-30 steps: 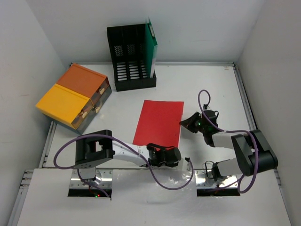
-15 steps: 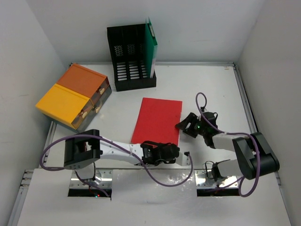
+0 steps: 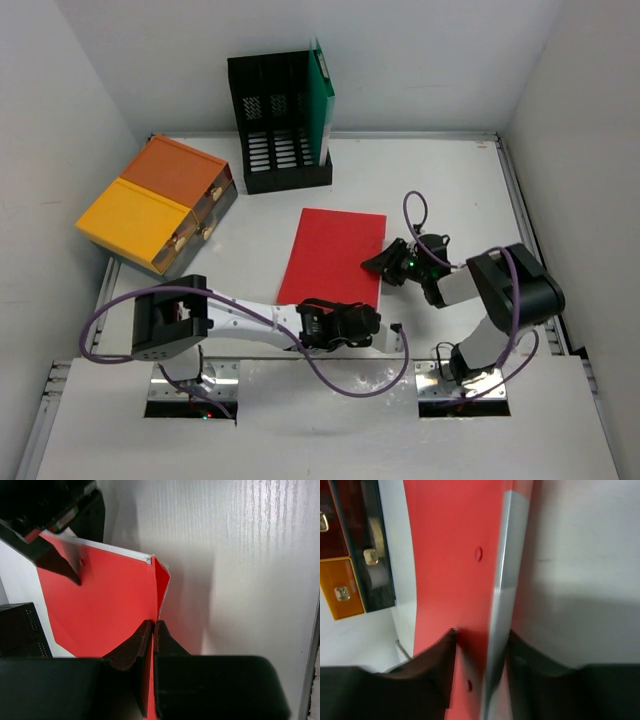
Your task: Organize the desk
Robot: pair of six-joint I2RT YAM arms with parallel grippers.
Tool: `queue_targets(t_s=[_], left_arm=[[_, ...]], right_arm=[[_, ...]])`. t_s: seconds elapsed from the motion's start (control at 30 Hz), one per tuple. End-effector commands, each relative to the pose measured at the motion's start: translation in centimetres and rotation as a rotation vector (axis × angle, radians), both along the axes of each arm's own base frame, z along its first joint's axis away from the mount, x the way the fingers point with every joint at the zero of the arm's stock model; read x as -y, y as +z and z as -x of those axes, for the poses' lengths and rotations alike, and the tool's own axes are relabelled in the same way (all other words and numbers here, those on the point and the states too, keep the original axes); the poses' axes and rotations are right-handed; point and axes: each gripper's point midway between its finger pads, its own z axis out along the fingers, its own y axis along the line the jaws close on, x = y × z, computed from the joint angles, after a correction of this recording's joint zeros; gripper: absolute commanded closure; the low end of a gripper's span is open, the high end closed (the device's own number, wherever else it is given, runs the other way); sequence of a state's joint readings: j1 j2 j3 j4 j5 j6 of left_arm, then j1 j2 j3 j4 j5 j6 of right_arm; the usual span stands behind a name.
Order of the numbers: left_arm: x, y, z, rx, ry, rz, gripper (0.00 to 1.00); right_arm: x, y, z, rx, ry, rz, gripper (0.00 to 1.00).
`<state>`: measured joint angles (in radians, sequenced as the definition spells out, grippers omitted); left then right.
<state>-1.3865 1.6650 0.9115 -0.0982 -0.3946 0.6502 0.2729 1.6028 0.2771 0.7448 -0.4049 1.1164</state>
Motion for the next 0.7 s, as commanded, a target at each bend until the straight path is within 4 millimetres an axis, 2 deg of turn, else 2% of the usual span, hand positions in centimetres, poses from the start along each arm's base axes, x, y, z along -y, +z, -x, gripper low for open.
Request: queue_targets(t_s=[0.0, 0.03, 0.07, 0.1, 0.13, 0.17, 0.2, 0.23, 0.27, 0.33, 0.37, 0.4, 0.43, 0.47, 0.5, 0.53, 0.57, 0.6, 0.63, 0.67], left_arm=[[1.6, 3.5, 0.1, -0.006, -0.015, 0.108, 1.00], [1.4, 3.4, 0.1, -0.007, -0.015, 0.104, 1.00], [1.3, 3.6, 0.1, -0.007, -0.015, 0.105, 1.00], [1.1, 4.1, 0.1, -0.001, -0.016, 0.109, 0.93], [0.8, 3.9, 0.2, -0.001, -0.019, 0.095, 0.93], [0.6, 4.0, 0.3, 0.000, -0.032, 0.087, 0.80], [0.4, 4.5, 0.6, -0.006, -0.054, 0.095, 0.47], [0.0, 4.5, 0.7, -0.003, -0.074, 0.084, 0.08], [-0.1, 5.3, 0.8, -0.006, -0.080, 0.104, 0.00], [-0.4, 5.8, 0.9, -0.043, -0.085, 0.115, 0.00], [-0.9, 6.7, 0.0, -0.057, -0.061, 0.140, 0.00], [-1.0, 7.1, 0.1, -0.109, -0.057, 0.152, 0.00], [-1.3, 7.6, -0.3, -0.133, -0.045, 0.165, 0.00], [-2.3, 8.6, -2.2, -0.149, 0.008, 0.199, 0.00], [-2.9, 8.7, -2.5, -0.191, 0.014, 0.203, 0.00], [-3.4, 9.4, -3.4, -0.197, 0.047, 0.226, 0.00], [-4.6, 10.2, -5.1, -0.185, 0.101, 0.253, 0.00], [-5.4, 10.5, -6.0, -0.173, 0.139, 0.261, 0.00], [-6.0, 10.8, -6.7, -0.173, 0.174, 0.275, 0.00], [-7.3, 11.2, -8.0, -0.169, 0.231, 0.295, 0.00]], right_arm=[[-1.8, 2.6, -2.4, 0.077, 0.001, -0.137, 0.67], [-2.0, 2.6, -2.3, 0.075, -0.001, -0.154, 0.76], [-1.9, 2.3, -2.1, 0.073, -0.009, -0.167, 0.93], [-1.7, 1.9, -1.8, 0.061, -0.021, -0.168, 1.00], [-1.7, 1.9, -1.7, 0.060, -0.021, -0.168, 1.00], [-1.5, 1.5, -1.3, 0.050, -0.023, -0.161, 1.00], [-1.4, 1.5, -1.2, 0.054, -0.024, -0.154, 1.00], [-1.3, 1.4, -1.1, 0.055, -0.028, -0.152, 1.00], [-1.1, 1.8, -0.8, 0.073, -0.029, -0.148, 1.00], [-0.7, 2.2, -0.9, 0.100, -0.046, -0.130, 1.00], [-0.4, 1.8, -0.5, 0.084, -0.052, -0.107, 1.00], [0.0, 2.9, -1.0, 0.144, -0.060, -0.074, 1.00], [0.4, 3.2, -1.2, 0.162, -0.066, -0.045, 1.00], [1.1, 2.0, -0.6, 0.142, -0.049, 0.042, 1.00], [1.6, 3.8, -1.0, 0.209, -0.058, 0.076, 1.00], [2.7, 4.2, -1.6, 0.232, -0.099, 0.141, 1.00], [3.5, 3.7, -1.1, 0.199, -0.103, 0.210, 1.00], [4.4, 4.4, -1.3, 0.247, -0.101, 0.278, 1.00], [5.0, 7.0, -1.7, 0.329, -0.131, 0.296, 1.00], [6.3, 7.5, -1.8, 0.340, -0.156, 0.379, 1.00]])
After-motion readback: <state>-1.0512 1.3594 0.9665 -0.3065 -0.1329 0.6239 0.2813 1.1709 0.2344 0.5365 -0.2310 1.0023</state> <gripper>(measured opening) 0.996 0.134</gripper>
